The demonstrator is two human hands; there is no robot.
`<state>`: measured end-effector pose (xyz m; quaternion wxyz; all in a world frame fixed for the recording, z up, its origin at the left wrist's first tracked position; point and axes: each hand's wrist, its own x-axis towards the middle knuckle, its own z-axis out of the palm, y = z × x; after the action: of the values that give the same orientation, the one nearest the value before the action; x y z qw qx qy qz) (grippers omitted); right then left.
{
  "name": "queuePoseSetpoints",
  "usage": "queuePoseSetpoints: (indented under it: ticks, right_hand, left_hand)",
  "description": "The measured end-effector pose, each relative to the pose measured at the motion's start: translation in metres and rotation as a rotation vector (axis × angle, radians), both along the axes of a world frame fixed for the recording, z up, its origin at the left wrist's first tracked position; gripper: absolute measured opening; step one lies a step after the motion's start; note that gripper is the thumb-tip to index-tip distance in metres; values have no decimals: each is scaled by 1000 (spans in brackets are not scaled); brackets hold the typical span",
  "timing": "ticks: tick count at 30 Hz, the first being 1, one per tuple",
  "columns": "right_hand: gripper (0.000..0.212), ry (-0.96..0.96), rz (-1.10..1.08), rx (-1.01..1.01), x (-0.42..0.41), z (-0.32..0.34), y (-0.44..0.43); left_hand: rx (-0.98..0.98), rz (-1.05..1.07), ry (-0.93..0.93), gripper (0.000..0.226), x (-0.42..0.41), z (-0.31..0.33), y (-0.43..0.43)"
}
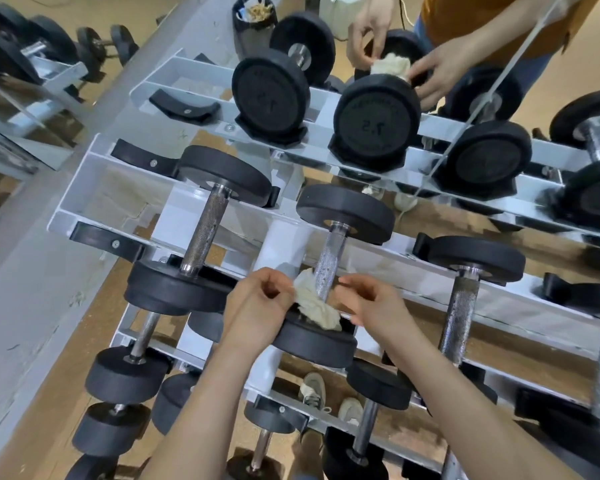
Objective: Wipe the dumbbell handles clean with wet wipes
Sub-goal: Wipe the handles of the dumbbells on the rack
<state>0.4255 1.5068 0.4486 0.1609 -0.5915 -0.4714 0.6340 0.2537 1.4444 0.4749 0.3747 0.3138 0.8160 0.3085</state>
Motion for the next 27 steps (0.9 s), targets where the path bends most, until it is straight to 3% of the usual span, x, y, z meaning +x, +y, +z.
queuePoseSetpoints:
  ticks: [2,4,6,9,14,16,19,22,24,27]
  right_hand:
    - [49,2,96,-26,-9,-3,-6]
    - [56,-69,164,26,-11,-2,-8]
    - [44,-93,214,40,-4,4,-7]
    - [8,-21,248,-37,14,12,1]
    - [5,34,-4,-128,16,8,17]
    - [5,35,-68,-113,8,4,20]
    - [9,62,-153,-79,-7,2,27]
    - [11,141,-315,-151,-23,-2,26]
    - [10,200,-417,-193,-27,-7,23]
    - [8,326,-537,-242,-30,-9,19]
  left_hand:
    - [55,-61,-15,16,7,5,2]
    - [141,-58,-84,22,10,13,5]
    - [181,-32,-198,30,9,20,7]
    - [117,39,-286,32,3,19,9]
    - [-136,-64,215,10,6,10,15]
    - [-204,-77,258,1,5,9,22]
    - [-244,-86,362,27,4,5,34]
    - [-46,-124,539,32,18,9,38]
    - [23,-222,596,24,33,9,34]
    - [-192,-533,611,25,49,3,38]
